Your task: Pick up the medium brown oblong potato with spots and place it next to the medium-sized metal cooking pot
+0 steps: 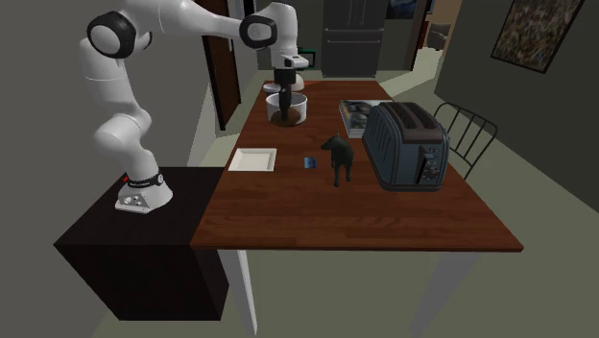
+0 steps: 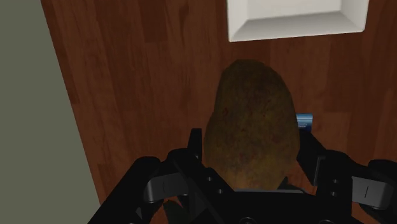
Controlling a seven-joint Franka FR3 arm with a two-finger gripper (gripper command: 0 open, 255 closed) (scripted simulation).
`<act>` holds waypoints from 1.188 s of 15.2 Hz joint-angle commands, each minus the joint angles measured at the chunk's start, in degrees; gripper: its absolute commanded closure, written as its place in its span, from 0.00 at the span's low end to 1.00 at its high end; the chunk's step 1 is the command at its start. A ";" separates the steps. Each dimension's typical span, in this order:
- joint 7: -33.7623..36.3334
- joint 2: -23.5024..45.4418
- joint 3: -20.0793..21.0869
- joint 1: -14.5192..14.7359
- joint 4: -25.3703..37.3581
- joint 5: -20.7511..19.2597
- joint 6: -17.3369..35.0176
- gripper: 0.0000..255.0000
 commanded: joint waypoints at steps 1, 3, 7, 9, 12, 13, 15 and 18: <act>2.50 -2.11 1.12 1.33 -2.20 0.05 -0.29 1.00; 4.96 -3.57 2.29 2.63 -3.93 0.17 -0.38 1.00; 9.94 -5.84 4.82 5.17 -6.52 0.56 -0.78 1.00; 12.48 -6.65 6.13 6.45 -7.40 0.81 -1.07 1.00; 16.33 -7.45 8.16 8.41 -8.20 1.21 -1.59 1.00; 17.64 -7.61 8.85 9.06 -8.33 1.35 -1.79 1.00; 20.26 -7.74 10.26 10.37 -8.39 1.60 -2.21 1.00; 24.27 -7.51 12.38 12.36 -7.98 1.91 -2.92 1.00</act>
